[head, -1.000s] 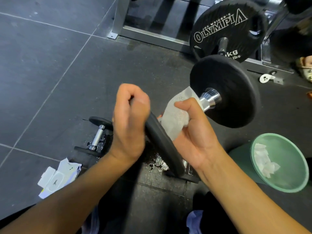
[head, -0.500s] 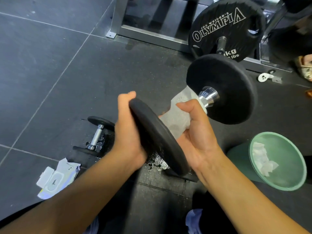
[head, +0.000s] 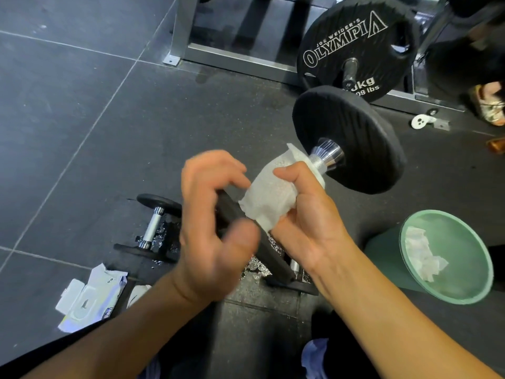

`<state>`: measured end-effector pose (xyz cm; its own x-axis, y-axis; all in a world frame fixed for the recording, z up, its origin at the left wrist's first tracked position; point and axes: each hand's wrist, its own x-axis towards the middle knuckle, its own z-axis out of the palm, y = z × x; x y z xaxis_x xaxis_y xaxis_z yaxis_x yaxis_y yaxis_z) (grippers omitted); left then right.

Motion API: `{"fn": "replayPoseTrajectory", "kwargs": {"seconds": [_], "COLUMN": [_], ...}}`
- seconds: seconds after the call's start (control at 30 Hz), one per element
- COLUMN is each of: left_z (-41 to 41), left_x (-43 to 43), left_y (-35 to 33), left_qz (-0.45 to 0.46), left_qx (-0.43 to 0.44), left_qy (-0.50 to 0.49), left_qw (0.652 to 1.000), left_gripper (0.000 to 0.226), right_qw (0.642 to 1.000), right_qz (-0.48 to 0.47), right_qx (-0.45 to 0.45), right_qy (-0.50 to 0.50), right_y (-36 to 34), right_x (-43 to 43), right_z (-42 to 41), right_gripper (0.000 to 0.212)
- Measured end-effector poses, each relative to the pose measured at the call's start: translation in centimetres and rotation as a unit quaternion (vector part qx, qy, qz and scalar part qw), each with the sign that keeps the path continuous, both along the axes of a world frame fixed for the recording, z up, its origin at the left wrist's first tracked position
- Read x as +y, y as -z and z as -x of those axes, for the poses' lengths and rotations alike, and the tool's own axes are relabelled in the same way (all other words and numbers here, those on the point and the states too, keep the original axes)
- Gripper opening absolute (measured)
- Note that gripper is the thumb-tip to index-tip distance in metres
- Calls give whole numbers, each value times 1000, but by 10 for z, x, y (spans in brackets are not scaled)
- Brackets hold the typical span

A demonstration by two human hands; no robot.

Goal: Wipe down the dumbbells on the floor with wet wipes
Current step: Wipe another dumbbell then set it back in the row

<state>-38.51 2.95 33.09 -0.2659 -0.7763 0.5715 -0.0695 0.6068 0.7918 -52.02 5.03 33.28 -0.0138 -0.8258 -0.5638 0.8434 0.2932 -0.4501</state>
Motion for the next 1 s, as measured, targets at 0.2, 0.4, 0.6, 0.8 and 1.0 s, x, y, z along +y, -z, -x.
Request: {"fn": "replayPoseTrajectory", "kwargs": {"seconds": [0.2, 0.4, 0.6, 0.8, 1.0], "left_z": [0, 8, 10, 11, -10], "left_x": [-4, -4, 14, -26, -23], "left_y": [5, 2, 18, 1, 12], "left_qz": [-29, -678, -778, -467, 243], "left_qx": [-36, 257, 285, 261, -126], "left_qy": [-34, 30, 45, -6, -3], "left_qw": [998, 688, 558, 845, 962], "left_gripper": [17, 52, 46, 38, 49], "right_qw": [999, 998, 999, 999, 999], "right_qz": [6, 57, 49, 13, -10], "right_qx": [-46, -29, -5, -35, -1], "right_qy": [-15, 6, 15, 16, 42], "right_y": [-1, -8, -8, -5, -6], "right_x": [3, 4, 3, -4, -5], "right_z": [-3, 0, -4, -5, 2], "right_gripper": [82, 41, 25, 57, 22]}}
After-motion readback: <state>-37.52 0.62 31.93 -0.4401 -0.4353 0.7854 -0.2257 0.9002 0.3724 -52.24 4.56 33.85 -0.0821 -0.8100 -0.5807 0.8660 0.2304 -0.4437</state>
